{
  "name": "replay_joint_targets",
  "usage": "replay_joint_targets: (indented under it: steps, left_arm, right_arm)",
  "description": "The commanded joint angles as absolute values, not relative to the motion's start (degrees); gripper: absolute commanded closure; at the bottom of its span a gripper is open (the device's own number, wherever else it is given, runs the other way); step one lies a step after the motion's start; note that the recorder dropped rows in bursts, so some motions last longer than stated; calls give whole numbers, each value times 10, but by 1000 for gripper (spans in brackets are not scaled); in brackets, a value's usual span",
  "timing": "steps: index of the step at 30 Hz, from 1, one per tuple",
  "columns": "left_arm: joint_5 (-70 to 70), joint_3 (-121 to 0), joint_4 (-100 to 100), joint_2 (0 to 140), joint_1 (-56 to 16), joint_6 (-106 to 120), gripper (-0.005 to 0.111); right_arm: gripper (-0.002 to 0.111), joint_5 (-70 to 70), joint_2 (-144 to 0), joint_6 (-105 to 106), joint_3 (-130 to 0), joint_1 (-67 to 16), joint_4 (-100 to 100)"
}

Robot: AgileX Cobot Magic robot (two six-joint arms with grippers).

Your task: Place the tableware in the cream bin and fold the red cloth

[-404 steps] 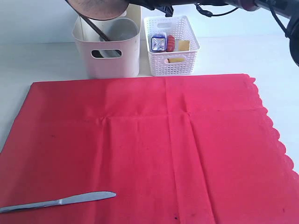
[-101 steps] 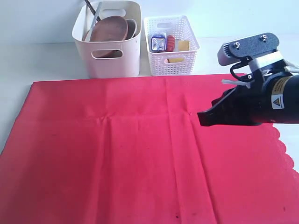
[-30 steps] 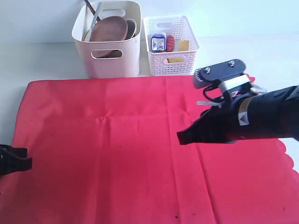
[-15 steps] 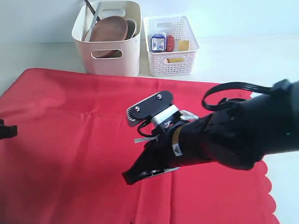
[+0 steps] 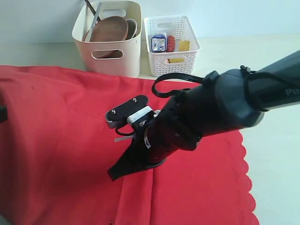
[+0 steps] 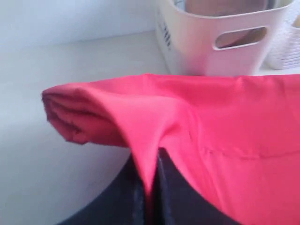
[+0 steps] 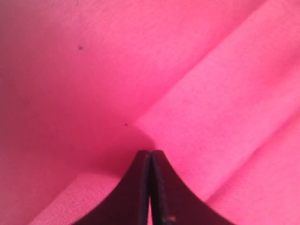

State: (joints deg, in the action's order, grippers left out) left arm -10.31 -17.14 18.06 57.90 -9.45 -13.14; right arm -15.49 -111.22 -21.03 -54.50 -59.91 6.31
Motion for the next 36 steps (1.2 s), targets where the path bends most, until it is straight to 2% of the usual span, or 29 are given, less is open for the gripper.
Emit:
replay_joint_targets:
  steps: [1, 7, 12, 17, 20, 23, 27, 30, 31, 32, 33, 35, 36]
  left_arm:
    - [-92, -175, 182, 530, -161, -139, 106]
    - [-80, -184, 182, 532, -257, -139, 106]
    - [-20, -230, 195, 560, -337, -139, 106]
    - [-5, -275, 197, 625, -412, -137, 106]
    - [-5, -315, 197, 699, -472, -137, 106]
    - [-4, -426, 197, 877, -572, -137, 106]
    - [21, -586, 192, 1045, -634, -139, 106]
    - [29, -634, 192, 1105, -655, -139, 105]
    - [32, -642, 192, 1116, -658, -139, 101]
    - [41, -651, 192, 1127, -659, -139, 90]
    - [52, -661, 192, 1134, -659, -139, 74]
    - [47, -663, 192, 1133, -661, -139, 30]
    - [48, -663, 193, 1128, -662, -132, 13]
  right_arm:
    - [108, -173, -1102, -172, -544, -606, 60]
    - [108, -260, -985, -166, -544, -606, 128]
    - [108, -318, -851, -313, -529, -584, 302]
    - [108, -382, -755, -389, -496, -559, 357]
    - [108, -394, -706, -392, -470, -558, 364]
    - [108, -444, -650, -410, -442, -558, 385]
    - [108, -561, -630, -551, -425, -558, 475]
    - [108, -528, -630, -553, -402, -558, 478]
    - [108, -521, -630, -553, -396, -558, 478]
    - [108, -517, -630, -553, -391, -558, 478]
    - [108, -516, -630, -555, -387, -558, 478]
    - [108, -513, -630, -555, -387, -558, 479]
    - [108, -512, -630, -555, -387, -558, 480]
